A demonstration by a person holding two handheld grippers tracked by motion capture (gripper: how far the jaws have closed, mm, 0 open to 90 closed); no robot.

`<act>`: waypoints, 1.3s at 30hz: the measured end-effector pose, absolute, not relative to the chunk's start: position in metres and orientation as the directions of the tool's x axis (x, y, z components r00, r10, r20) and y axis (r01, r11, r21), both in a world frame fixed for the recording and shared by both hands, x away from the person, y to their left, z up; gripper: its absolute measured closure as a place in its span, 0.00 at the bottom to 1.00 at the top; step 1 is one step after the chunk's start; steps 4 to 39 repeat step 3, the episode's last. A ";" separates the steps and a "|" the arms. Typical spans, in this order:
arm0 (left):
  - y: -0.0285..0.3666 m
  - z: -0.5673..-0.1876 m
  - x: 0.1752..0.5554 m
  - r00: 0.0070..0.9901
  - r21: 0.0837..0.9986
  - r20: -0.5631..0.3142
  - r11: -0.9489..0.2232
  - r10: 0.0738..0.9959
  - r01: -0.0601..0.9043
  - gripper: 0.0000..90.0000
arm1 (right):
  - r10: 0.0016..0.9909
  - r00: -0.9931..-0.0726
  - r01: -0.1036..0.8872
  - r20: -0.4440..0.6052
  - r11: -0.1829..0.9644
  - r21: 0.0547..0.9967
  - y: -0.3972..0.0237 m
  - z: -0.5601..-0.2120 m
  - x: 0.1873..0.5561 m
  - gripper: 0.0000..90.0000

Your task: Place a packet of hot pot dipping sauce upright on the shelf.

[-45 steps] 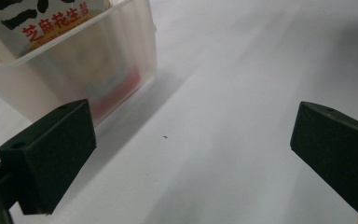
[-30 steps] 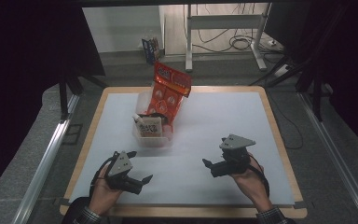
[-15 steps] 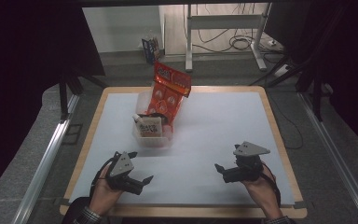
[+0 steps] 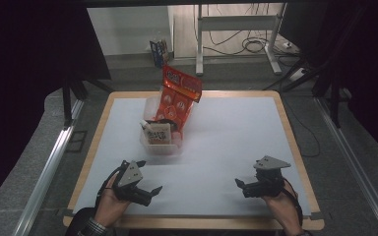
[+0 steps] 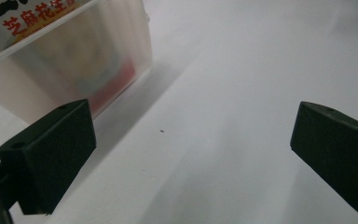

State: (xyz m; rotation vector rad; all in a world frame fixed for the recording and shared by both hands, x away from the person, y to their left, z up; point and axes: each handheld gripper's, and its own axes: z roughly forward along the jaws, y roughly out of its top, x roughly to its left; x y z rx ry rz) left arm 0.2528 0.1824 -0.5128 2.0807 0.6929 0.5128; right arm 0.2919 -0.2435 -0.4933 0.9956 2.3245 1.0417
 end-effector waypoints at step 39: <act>0.182 -0.513 0.253 0.761 0.832 0.102 -0.474 0.640 0.288 0.00 | 0.745 -0.665 0.448 -0.061 0.462 0.766 -0.243 -0.495 0.293 0.00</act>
